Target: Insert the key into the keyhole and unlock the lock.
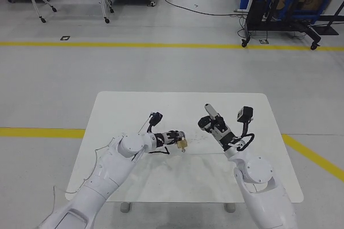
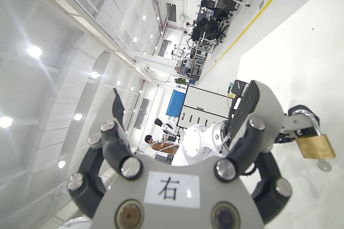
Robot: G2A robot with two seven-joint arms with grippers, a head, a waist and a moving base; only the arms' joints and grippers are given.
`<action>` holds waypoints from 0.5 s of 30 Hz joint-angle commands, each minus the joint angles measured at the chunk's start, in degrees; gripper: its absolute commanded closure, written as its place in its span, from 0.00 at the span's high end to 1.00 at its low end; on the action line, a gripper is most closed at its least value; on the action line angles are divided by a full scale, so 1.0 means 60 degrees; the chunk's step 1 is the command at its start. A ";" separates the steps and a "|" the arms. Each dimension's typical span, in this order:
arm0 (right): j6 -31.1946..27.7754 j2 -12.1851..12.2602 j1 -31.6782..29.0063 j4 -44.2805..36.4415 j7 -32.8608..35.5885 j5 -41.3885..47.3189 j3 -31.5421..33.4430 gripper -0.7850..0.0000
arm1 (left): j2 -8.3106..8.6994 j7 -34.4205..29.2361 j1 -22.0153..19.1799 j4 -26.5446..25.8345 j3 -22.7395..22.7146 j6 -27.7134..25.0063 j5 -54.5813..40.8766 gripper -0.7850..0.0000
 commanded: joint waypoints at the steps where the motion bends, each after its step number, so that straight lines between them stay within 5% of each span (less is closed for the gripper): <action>1: 0.0000 0.0000 0.0000 0.0000 0.0000 0.0000 0.0000 1.00 | -0.0002 0.0055 -0.0060 0.0083 -0.0003 0.0088 0.0133 0.48; 4: 0.0000 0.0000 0.0000 0.0000 0.0000 0.0000 0.0000 1.00 | 0.0014 0.0143 -0.0107 0.0150 -0.0052 0.0111 0.0329 0.98; 10: 0.0000 0.0000 0.0000 0.0000 0.0000 0.0000 0.0000 1.00 | 0.0086 0.0370 -0.0020 0.0015 -0.0497 -0.0004 0.0054 1.00; 15: 0.0000 0.0000 0.0000 0.0000 0.0000 0.0000 0.0000 1.00 | 0.0205 0.0942 0.0301 -0.0569 -0.1199 -0.0953 -0.0439 1.00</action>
